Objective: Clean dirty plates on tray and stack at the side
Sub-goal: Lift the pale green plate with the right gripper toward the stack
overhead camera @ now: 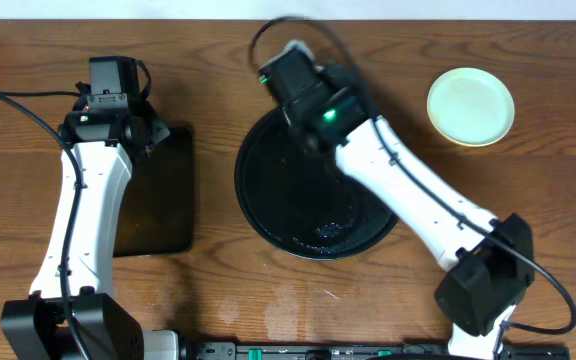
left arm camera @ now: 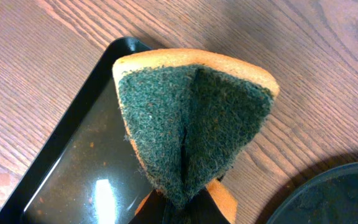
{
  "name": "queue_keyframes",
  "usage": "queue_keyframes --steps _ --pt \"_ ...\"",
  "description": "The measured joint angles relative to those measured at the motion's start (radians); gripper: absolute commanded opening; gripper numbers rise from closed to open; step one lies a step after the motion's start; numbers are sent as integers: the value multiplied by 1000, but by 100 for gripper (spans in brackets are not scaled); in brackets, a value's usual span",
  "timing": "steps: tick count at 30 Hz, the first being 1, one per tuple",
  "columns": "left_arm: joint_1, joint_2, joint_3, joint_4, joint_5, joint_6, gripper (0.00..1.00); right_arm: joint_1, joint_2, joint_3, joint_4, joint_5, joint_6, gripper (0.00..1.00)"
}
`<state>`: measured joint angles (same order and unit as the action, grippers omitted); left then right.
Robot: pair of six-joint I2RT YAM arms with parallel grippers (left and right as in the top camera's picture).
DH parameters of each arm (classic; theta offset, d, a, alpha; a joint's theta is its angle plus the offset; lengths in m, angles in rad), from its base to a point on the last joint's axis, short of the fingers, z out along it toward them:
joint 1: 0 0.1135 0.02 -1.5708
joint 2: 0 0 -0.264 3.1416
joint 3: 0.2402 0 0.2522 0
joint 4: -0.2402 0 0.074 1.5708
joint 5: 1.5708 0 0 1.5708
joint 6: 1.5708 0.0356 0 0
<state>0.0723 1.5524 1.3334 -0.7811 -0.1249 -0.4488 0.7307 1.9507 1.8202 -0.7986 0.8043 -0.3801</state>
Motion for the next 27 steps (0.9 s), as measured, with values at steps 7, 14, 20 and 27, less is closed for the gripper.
queue_keyframes --steps 7,14,20,27 --pt "0 0 0 0 8 0 8 83 0 0 48 139 -286 1" --pt "0 0 0 -1 11 0 8 113 0 0 44 164 -430 1" --pt "0 0 0 -1 14 0 8 107 0 0 13 129 -422 1" --pt "0 0 0 -5 14 0 8 11 0 0 -37 -22 -233 1"
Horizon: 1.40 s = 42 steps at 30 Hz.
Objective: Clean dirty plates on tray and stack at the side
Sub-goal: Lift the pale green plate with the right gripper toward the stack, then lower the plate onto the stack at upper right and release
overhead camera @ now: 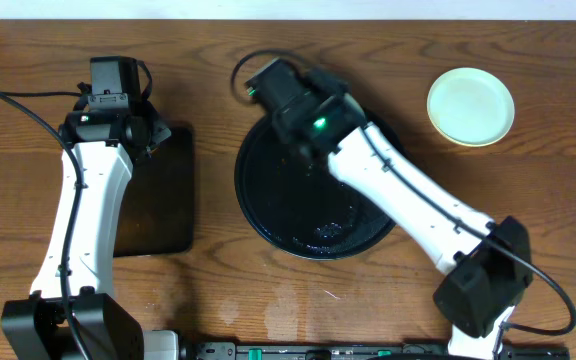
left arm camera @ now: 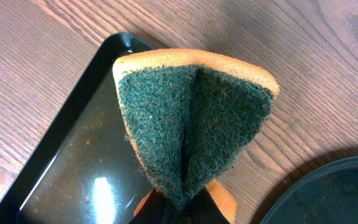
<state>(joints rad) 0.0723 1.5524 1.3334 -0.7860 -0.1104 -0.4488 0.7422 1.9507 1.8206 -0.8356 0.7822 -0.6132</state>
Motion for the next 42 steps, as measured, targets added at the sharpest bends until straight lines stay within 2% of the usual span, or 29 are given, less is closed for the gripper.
queue_keyframes --steps 5,12,20,30,35,42 --pt "0 0 0 0 0 0 8 -163 0 0 -39 -198 215 1" --pt "0 0 0 -2 0 0 8 -486 0 0 -95 -639 432 1" --pt "0 0 0 -1 0 0 8 -852 0 0 -100 -970 538 1" --pt "0 0 0 0 0 0 8 -1106 0 -31 -32 -1040 574 1" --pt "0 0 0 0 0 0 8 -1173 0 -143 144 -1044 630 1" --pt "0 0 0 0 0 0 8 -1188 0 -334 383 -1049 733 1"
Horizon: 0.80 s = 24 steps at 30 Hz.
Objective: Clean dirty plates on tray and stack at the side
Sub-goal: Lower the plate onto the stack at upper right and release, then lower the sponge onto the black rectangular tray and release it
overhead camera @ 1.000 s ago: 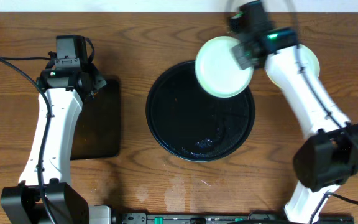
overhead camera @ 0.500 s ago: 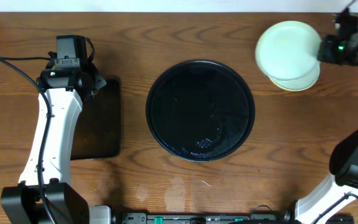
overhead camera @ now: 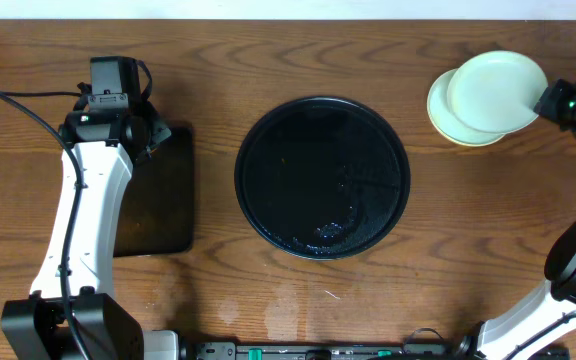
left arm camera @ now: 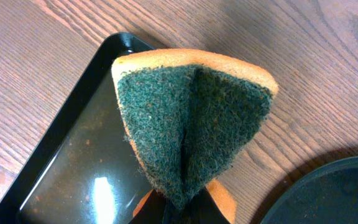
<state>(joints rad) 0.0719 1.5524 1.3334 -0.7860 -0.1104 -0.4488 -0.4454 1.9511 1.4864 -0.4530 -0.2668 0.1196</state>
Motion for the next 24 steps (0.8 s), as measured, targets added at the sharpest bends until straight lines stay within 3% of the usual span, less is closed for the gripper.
queue_keyframes --steps 3,6,10,16,24 --pt "0 0 0 0 0 0 8 8 20 -40 53 -3 45 3" --pt "0 0 0 -1 0 0 8 21 60 -41 72 -17 80 28" --pt "0 0 0 -2 0 0 8 46 112 -44 61 -29 92 25" --pt "0 0 0 1 0 0 8 58 113 -48 -13 -53 100 29" --pt "0 22 0 31 0 0 8 82 -16 -48 -141 -81 95 37"
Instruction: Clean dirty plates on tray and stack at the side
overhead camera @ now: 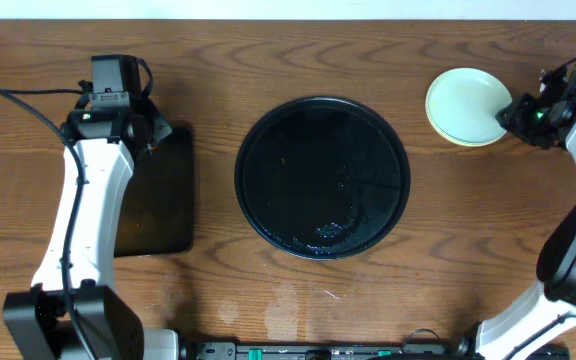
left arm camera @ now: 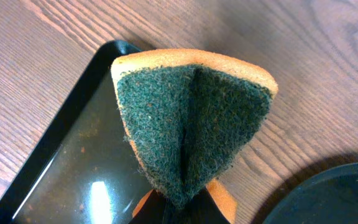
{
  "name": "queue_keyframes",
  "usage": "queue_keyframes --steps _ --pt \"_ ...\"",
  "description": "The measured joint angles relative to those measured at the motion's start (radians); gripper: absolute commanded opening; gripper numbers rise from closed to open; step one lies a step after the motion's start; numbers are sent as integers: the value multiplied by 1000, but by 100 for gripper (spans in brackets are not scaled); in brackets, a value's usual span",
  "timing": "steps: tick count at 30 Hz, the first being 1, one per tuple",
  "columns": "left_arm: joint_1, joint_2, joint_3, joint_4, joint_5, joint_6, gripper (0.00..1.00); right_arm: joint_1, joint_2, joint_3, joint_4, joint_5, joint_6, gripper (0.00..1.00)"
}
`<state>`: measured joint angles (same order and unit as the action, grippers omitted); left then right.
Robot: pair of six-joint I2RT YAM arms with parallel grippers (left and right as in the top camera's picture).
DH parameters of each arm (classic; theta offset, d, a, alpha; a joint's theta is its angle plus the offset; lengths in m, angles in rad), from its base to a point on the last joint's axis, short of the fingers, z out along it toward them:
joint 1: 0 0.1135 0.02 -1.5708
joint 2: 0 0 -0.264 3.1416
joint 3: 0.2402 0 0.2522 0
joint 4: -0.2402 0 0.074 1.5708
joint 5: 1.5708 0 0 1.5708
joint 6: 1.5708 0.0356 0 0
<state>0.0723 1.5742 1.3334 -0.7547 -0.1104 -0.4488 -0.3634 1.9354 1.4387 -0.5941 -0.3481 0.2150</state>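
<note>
Two pale green plates (overhead camera: 465,105) lie stacked on the table at the far right. My right gripper (overhead camera: 516,112) is at the stack's right rim; whether its fingers still pinch the top plate is too small to tell. The round black tray (overhead camera: 253,190) in the middle holds no plate, only wet glints. My left gripper (left arm camera: 182,208) is shut on a folded sponge (left arm camera: 191,124), green scouring side outward with orange edges. It hangs over the far right corner of a rectangular black tray (left arm camera: 73,168).
The rectangular black tray (overhead camera: 158,215) lies on the left under the left arm (overhead camera: 88,200). The round tray's rim (left arm camera: 334,193) shows at the lower right of the left wrist view. Cables trail off the table's left and right sides.
The plate held by my right gripper, offset above the other plate, now lies squarely on it. The right gripper has moved a little left and down, to the stack's rim. The left arm barely shifted.
My right arm first reached over the round tray's far left edge, one plate lying alone at the far right. It stayed there, a little further left. Then it held a second plate over the first, and now both form a stack. My left gripper held the sponge throughout.
</note>
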Motion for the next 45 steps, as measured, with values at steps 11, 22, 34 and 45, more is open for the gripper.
queue_keyframes --steps 11,22,34,45 --pt "83 261 0 -48 35 -31 11 178 -183 2 -51 -18 -22 47" --pt "142 304 0 -103 212 -52 66 251 -185 2 -48 -19 -32 76" --pt "142 245 2 -98 232 -41 64 259 -298 2 -78 -19 -32 79" --pt "142 -114 43 3 236 -27 80 272 -525 2 -230 4 -46 82"
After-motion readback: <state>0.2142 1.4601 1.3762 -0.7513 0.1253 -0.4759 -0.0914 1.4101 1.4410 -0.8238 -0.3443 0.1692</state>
